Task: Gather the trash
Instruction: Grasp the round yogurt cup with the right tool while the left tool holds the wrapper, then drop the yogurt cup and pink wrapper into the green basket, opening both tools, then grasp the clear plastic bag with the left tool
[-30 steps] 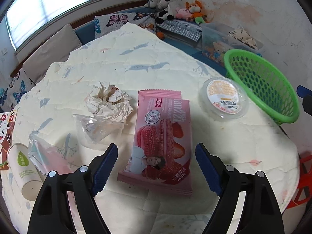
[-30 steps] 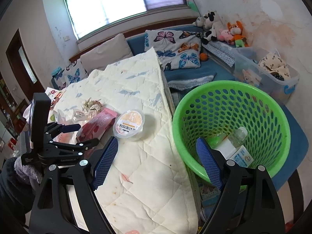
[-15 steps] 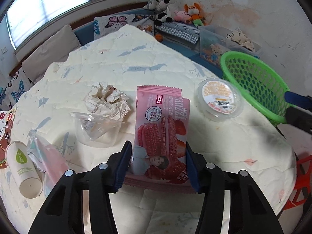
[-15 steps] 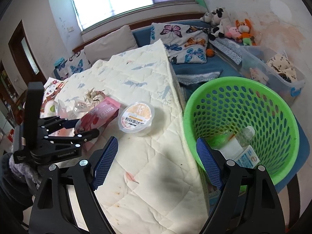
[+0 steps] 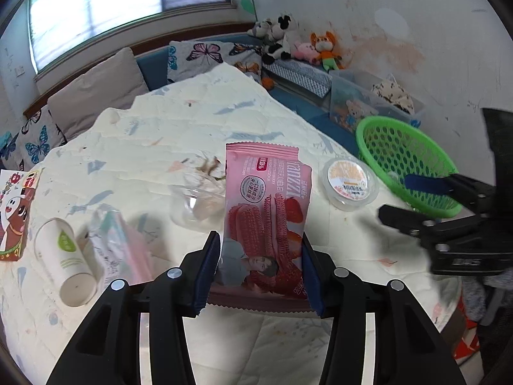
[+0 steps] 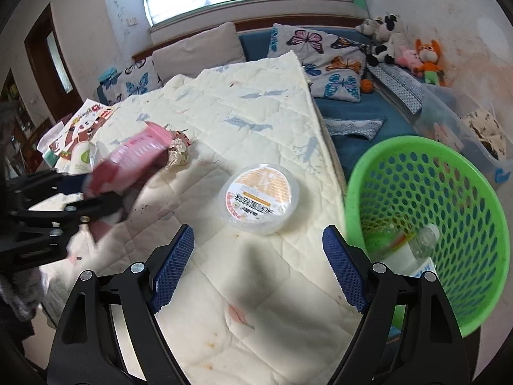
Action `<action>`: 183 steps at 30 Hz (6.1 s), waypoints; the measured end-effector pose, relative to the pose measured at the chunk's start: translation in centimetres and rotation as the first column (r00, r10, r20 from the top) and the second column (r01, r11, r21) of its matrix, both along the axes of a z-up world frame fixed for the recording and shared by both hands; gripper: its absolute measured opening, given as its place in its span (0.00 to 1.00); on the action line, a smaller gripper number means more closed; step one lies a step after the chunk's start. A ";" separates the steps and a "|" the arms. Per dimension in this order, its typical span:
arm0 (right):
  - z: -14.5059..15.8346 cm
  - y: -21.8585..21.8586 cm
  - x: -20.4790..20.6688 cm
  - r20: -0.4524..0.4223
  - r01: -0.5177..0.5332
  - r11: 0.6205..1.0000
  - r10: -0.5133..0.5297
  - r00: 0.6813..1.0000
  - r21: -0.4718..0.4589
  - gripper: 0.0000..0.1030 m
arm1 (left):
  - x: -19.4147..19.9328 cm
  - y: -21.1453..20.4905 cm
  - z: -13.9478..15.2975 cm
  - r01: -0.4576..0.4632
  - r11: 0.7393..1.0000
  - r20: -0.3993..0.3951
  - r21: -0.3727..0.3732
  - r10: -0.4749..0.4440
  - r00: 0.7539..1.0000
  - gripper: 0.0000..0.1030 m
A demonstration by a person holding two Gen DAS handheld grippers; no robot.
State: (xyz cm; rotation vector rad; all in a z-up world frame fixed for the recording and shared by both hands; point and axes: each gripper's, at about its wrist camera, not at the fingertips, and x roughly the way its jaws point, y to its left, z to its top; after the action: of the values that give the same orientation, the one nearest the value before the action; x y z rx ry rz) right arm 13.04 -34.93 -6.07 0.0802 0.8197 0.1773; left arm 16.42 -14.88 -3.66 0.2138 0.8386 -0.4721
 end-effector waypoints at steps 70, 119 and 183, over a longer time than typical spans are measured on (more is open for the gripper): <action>1.1 -13.9 -3.8 0.018 0.314 0.949 -0.314 0.949 -0.004 0.65 | -0.5 -9.7 3.6 0.162 0.986 0.034 -0.030 -0.161 0.986 0.45; 2.0 -17.8 -9.7 0.069 0.390 0.919 -0.393 0.917 0.052 0.75 | 1.8 -23.7 0.1 0.305 0.952 -0.054 0.012 -0.304 0.951 0.68; 3.6 2.2 0.0 0.061 -0.022 1.000 0.020 0.998 0.022 0.77 | 5.3 7.9 -4.1 -0.287 0.947 -0.010 0.147 0.292 0.956 0.33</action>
State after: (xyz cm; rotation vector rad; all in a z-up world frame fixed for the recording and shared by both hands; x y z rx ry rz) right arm 12.99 -32.73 -2.50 0.0867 0.7578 0.2079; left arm 21.71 -7.01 -7.77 0.2125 0.9191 -0.1389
